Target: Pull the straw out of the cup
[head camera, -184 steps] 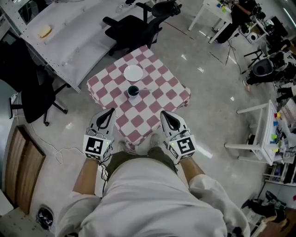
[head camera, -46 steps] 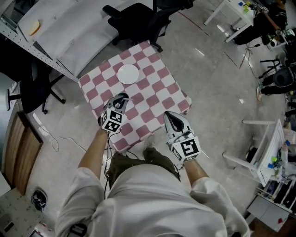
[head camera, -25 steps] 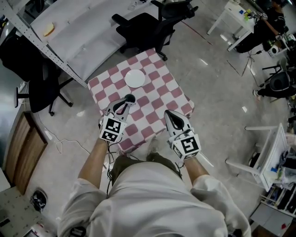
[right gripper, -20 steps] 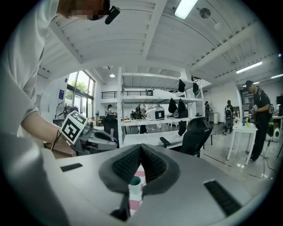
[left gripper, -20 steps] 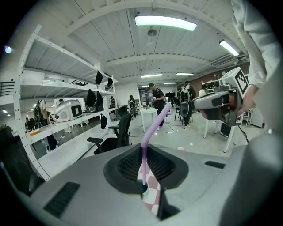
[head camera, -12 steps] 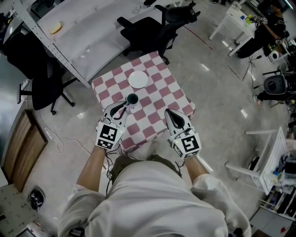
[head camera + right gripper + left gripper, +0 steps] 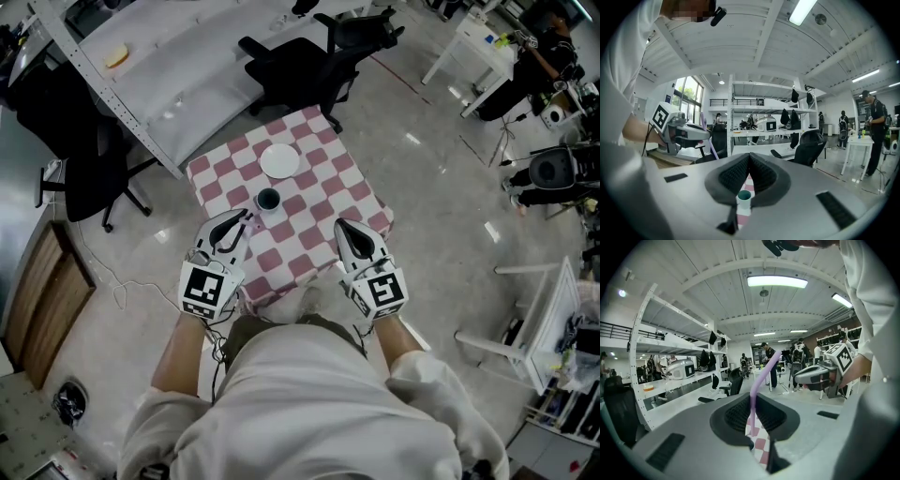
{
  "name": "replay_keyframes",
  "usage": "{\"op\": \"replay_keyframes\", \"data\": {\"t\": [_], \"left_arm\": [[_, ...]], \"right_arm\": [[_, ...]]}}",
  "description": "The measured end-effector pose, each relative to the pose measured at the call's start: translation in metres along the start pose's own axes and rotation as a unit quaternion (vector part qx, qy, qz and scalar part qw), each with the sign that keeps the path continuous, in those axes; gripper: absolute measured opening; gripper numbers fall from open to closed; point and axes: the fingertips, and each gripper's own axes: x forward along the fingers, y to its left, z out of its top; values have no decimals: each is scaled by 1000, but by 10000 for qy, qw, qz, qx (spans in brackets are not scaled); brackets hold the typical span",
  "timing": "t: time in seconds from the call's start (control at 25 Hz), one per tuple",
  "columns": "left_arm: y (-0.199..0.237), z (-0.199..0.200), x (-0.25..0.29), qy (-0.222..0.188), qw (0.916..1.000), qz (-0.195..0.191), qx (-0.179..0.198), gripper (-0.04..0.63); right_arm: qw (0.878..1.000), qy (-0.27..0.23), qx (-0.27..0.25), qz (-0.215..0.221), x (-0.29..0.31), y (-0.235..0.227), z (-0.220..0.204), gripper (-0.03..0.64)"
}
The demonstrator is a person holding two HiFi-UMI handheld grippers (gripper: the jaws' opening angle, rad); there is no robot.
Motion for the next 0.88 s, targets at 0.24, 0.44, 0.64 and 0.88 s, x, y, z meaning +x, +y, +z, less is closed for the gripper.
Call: {"op": "replay_keyframes", "data": {"t": [0.24, 0.44, 0.64, 0.88], "left_arm": [[4, 13, -15, -203, 9997, 143, -31, 35], [6, 12, -26, -240, 9995, 208, -87, 35], [6, 16, -26, -252, 9995, 203, -70, 35], [2, 18, -26, -269, 9995, 177, -66, 35]], "right_arm": [[10000, -21, -70, 26, -2, 5, 5, 3], [9999, -15, -115, 54, -5, 11, 6, 3], [9999, -15, -114, 40, -6, 12, 6, 3], [9999, -6, -140, 51, -8, 12, 9, 3]]}}
